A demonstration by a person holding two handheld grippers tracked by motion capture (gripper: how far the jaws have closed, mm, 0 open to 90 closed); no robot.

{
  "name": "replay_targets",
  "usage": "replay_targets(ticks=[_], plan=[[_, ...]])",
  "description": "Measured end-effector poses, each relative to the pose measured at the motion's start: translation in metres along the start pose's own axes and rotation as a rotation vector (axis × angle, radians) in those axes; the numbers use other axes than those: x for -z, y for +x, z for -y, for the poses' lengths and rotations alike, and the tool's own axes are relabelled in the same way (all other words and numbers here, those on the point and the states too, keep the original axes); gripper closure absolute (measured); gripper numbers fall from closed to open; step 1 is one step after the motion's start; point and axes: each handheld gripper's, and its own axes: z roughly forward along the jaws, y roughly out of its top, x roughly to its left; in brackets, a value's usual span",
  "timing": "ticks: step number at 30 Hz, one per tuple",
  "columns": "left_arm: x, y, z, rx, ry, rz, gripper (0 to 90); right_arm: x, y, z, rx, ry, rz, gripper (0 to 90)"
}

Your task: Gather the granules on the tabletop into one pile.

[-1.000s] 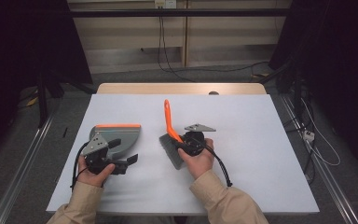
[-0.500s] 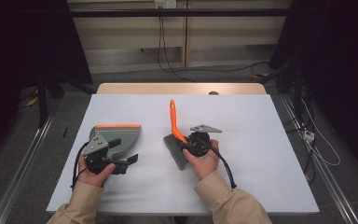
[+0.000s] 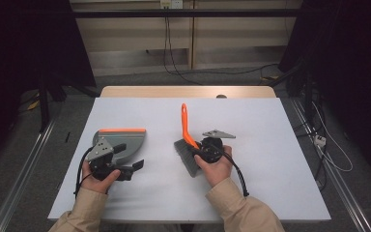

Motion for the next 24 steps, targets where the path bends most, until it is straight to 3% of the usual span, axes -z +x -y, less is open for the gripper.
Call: replay_targets(ticks=[24], plan=[[-0.001,-0.001,0.0,-0.004,0.004,0.001,5.4,0.014,-0.014,0.004,-0.015,-0.01,0.025,69.9]])
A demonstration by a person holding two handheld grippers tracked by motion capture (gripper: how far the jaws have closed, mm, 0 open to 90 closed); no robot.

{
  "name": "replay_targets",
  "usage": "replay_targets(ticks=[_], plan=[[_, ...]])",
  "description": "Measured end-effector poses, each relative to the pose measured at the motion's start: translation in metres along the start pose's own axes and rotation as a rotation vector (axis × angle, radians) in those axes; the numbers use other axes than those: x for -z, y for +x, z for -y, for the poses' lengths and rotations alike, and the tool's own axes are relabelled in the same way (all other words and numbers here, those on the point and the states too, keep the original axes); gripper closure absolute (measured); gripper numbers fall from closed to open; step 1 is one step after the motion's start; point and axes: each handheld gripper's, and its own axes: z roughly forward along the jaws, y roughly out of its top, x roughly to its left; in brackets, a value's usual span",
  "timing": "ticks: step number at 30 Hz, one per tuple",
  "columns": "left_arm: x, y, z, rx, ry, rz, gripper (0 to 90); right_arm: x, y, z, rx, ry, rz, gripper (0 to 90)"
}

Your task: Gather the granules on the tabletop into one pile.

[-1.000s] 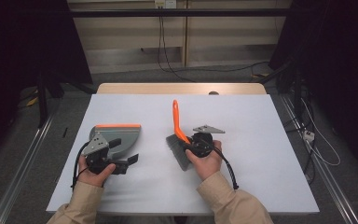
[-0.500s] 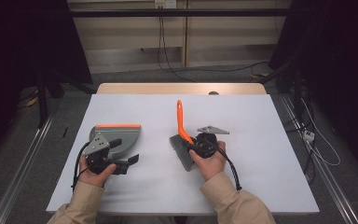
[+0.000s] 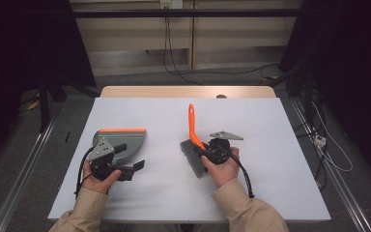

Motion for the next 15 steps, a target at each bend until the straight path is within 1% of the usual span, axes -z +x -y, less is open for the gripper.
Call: replay_targets(ticks=[3,8,10,11,12,14,15], plan=[[0.0001,-0.0002,-0.0001,-0.003,0.0,0.001,5.4,0.0021,-0.0012,0.0003,0.003,0.0,0.007,69.9],[-0.0002,-0.0001,-0.0001,-0.004,0.0,0.004,5.4,0.0037,-0.0041,0.0001,-0.012,-0.005,0.004,70.0],[-0.0002,-0.0002,-0.0002,-0.004,0.0,0.002,5.4,0.0037,-0.0043,-0.0009,-0.028,-0.018,-0.014,70.4],[-0.0003,-0.0002,-0.0002,-0.004,0.001,0.002,5.4,0.0036,-0.0043,-0.0017,-0.039,-0.027,-0.034,70.8],[-0.0004,-0.0001,-0.0003,-0.004,0.0,0.003,5.4,0.0035,-0.0034,-0.0026,-0.047,-0.039,-0.04,70.9],[-0.0004,0.0,-0.0003,-0.003,0.0,0.002,5.4,0.0022,0.0006,-0.0056,-0.035,-0.047,-0.051,71.1],[-0.0002,0.0,-0.0003,-0.002,0.0,0.003,5.4,0.0006,0.0024,-0.0073,-0.04,-0.054,-0.064,71.1]])
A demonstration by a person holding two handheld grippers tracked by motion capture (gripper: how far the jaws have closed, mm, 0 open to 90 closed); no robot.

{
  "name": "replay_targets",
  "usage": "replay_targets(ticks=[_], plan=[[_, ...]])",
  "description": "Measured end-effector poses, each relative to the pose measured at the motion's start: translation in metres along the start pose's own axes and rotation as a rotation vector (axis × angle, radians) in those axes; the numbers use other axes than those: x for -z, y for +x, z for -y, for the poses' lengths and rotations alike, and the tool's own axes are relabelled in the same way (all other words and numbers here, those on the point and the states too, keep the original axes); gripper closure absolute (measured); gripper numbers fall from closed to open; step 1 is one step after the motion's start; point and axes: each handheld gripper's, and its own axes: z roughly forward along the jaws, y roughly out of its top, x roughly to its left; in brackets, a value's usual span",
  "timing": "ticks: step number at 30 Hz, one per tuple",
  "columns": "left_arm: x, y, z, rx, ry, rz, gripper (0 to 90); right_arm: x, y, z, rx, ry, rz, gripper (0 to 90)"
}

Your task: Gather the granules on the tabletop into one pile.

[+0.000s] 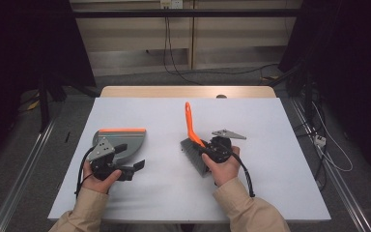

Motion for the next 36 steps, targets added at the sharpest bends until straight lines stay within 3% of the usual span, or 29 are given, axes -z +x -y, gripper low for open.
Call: replay_targets(ticks=[5,9,19,28,36], plan=[[0.001,0.002,0.0,0.005,-0.004,0.003,5.4,-0.016,0.015,-0.007,0.002,0.003,-0.04,71.2],[0.002,0.003,0.0,0.007,-0.008,0.0,5.4,-0.032,0.021,-0.002,-0.002,0.047,-0.038,71.2],[0.0,0.001,0.0,0.004,-0.004,-0.001,5.4,-0.008,0.002,0.001,-0.001,0.06,0.028,70.9],[0.0,0.001,0.0,0.003,-0.001,0.0,5.4,0.009,-0.012,0.003,-0.01,0.049,0.053,71.0],[-0.001,0.001,0.0,0.002,0.002,0.0,5.4,0.011,-0.014,-0.001,-0.032,0.025,0.008,71.2]])
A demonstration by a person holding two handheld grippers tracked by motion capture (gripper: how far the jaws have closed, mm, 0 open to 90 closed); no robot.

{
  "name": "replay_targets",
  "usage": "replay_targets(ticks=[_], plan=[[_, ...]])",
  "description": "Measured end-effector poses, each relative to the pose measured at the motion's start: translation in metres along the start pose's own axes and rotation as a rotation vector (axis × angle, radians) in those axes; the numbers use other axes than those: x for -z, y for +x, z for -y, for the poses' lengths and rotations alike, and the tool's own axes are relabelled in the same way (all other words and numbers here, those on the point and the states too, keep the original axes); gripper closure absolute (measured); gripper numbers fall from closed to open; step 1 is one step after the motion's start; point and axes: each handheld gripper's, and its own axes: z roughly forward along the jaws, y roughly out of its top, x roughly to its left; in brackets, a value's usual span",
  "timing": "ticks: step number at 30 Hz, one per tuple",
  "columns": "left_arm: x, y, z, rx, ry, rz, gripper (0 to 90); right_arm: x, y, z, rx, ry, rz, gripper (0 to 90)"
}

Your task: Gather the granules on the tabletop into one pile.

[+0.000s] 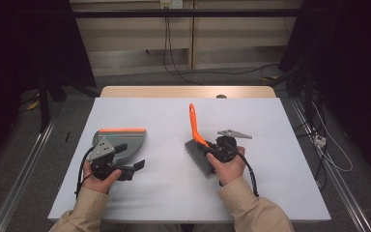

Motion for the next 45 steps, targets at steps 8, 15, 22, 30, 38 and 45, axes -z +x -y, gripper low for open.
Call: replay_targets(ticks=[8,15,22,30,38,45], plan=[[0.0,0.0,0.0,-0.001,-0.002,0.0,5.4,0.007,0.0,-0.022,0.024,-0.052,-0.043,71.3],[0.001,0.001,0.0,0.002,-0.006,0.0,5.4,0.0,-0.011,-0.037,0.178,-0.037,-0.064,71.3],[0.001,0.0,0.0,0.001,-0.004,-0.004,5.4,-0.011,-0.023,-0.045,0.426,-0.016,-0.106,71.3],[0.001,0.002,0.0,0.002,0.0,-0.008,5.5,-0.034,-0.033,-0.049,0.641,0.012,-0.195,71.3],[-0.001,0.003,0.0,0.009,0.005,-0.004,5.4,-0.053,-0.04,-0.053,0.758,0.025,-0.292,71.3],[-0.001,0.004,0.001,0.014,0.005,-0.008,5.4,-0.058,-0.039,-0.051,0.81,0.036,-0.352,71.3]])
